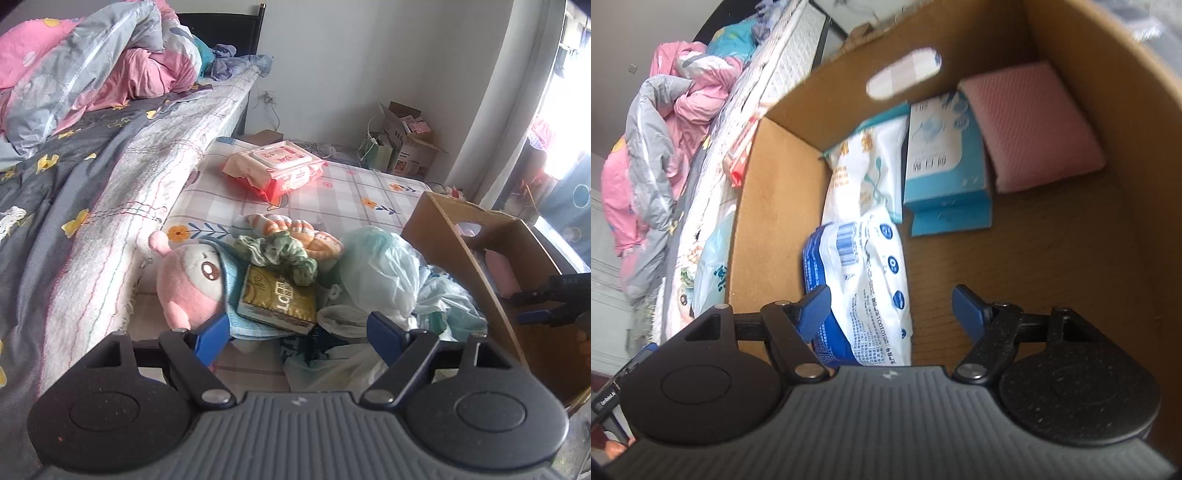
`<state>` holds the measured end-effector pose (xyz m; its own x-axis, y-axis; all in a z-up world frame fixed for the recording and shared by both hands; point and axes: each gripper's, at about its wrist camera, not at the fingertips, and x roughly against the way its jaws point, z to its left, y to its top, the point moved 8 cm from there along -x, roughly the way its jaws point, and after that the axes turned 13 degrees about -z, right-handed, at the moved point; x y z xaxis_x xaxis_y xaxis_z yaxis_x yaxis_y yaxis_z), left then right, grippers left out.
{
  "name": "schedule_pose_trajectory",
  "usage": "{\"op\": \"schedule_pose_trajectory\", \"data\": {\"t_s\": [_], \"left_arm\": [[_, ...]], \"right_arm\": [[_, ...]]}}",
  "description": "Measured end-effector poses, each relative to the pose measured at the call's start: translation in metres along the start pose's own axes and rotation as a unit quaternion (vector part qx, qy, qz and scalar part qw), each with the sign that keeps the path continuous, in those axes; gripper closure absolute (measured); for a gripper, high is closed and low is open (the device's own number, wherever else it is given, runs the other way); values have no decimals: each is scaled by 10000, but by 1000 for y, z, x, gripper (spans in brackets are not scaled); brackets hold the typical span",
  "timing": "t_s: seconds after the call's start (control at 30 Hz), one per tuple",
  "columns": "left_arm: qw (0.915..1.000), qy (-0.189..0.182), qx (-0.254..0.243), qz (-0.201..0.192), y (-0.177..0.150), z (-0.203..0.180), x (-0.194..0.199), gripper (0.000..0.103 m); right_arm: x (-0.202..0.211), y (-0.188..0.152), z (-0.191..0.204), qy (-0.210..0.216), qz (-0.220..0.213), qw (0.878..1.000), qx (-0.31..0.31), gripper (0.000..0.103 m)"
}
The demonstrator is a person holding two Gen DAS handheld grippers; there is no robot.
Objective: Organize soft objects
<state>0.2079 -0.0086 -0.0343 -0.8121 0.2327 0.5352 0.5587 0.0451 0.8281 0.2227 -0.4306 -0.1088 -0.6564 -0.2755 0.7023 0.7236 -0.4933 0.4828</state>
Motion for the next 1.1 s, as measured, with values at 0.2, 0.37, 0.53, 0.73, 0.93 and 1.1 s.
{"op": "schedule_pose_trajectory", "data": {"t_s": [0.2,0.37,0.53,0.73,0.93,1.1], "left_arm": [[9997,169,-142,-77,-4,18,1,21],[9997,124,-168,-86,-7,24,-3,22],[9993,107,-332,-125,-8,25,-11,26],[9992,-20,-388,-130,-1,28,-26,31],[9985,-183,-512,-29,4,24,-49,46],[9982,-271,-540,11,8,23,-63,53]], "right_arm": [[40,12,40,231,-614,9970,415,31],[40,9,104,789,-570,9924,754,31],[18,-2,170,1327,-215,9851,1076,31],[-16,-10,232,1690,133,9767,1317,31],[-64,-9,273,1684,356,9704,1695,35],[-121,-4,295,1377,660,9665,2064,52]]}}
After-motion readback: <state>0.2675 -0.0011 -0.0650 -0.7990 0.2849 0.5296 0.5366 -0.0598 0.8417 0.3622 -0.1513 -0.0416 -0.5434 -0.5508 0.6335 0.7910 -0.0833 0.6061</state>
